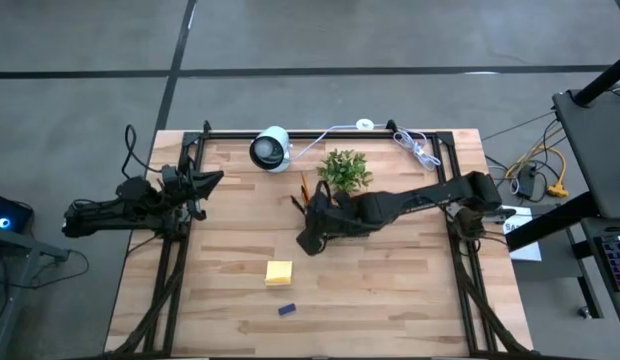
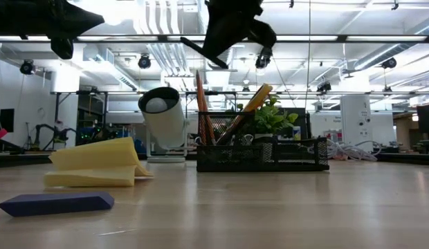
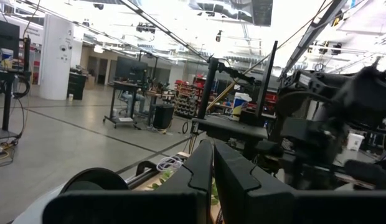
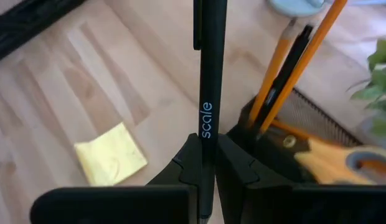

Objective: Pick and place office supplies into organizer
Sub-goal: Put the black pen into the black desk organizer

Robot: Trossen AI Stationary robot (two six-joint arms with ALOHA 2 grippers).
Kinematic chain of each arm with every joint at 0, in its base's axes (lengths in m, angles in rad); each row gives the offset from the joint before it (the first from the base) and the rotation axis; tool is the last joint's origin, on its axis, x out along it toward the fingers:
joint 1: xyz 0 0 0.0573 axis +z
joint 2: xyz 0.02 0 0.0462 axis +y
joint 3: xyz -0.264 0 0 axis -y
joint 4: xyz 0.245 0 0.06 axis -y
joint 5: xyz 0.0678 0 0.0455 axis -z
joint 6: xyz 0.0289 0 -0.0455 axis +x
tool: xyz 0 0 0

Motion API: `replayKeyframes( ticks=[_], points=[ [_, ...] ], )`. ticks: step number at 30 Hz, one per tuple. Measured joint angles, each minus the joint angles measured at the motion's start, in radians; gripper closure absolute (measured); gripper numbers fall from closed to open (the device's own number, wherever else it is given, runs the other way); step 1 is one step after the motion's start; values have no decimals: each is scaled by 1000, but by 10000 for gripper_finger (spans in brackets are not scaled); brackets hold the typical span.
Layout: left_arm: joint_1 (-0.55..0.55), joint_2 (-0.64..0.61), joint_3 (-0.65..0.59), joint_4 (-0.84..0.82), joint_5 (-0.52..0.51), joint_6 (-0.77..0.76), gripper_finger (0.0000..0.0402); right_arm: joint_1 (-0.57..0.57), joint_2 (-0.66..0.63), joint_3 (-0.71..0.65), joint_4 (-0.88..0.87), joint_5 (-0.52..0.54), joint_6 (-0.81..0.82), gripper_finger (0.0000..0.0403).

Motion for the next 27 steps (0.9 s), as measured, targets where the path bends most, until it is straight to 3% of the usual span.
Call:
replayKeyframes(
  ticks=[12, 27],
  points=[
    [-1, 0, 0, 0, 0, 1, 402, -95, -14, -78, 183, -2, -106, 390],
    [-1, 0, 0, 0, 0, 1, 402, -171, -63, -104, 276, 11, -188, 390]
  ],
)
